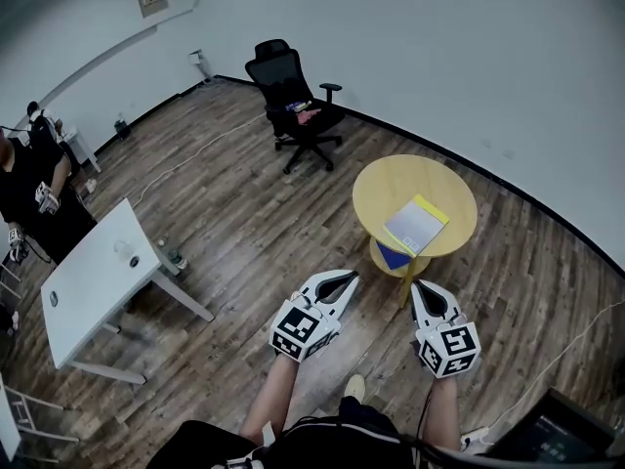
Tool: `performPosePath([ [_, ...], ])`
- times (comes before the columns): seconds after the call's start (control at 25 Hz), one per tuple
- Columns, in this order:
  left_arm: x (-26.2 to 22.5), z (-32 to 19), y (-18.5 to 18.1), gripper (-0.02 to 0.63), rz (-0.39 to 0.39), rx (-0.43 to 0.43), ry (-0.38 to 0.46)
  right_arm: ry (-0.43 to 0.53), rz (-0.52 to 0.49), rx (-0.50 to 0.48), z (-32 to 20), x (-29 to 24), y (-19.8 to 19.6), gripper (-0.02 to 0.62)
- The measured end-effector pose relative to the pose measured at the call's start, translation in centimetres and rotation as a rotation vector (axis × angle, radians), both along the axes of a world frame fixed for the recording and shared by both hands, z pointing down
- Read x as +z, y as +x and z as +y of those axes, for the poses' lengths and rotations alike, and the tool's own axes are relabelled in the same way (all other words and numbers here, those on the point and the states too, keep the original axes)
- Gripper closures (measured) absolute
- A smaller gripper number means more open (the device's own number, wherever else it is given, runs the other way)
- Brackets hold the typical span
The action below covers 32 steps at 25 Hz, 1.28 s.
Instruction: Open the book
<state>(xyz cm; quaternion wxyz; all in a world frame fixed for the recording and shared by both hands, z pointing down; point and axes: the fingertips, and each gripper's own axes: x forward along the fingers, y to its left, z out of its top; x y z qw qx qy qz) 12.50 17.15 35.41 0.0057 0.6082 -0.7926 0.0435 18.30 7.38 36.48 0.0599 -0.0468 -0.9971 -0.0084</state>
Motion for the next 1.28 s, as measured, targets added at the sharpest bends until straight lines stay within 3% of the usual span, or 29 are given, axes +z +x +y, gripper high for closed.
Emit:
performPosePath([
  [0.32, -0.4, -5.6, -8.1, 0.606, -0.012, -0.058, 0.003, -0.005, -0.003, -0.065, -5.7, -0.3, -9.0, 0.589],
  [0.64, -0.4, -6.3, -13.1, 0.606, -0.003, -0.131, 0.000, -0.011, -0.014, -0.130, -6.8, -0.7, -14.4, 0.590],
  [0.96, 0.0, -7.1, -18.6, 0.606, -0.019, -0.140, -0.005, -0.009, -0.002, -0.154, -7.2, 0.1, -19.9, 0.589],
  [1.28, 0.0, -8.4, -27.5, 0.606, -0.007, -0.110, 0.005, -0.012, 0.003, -0.129, -7.8, 0.5, -28.4, 0.589],
])
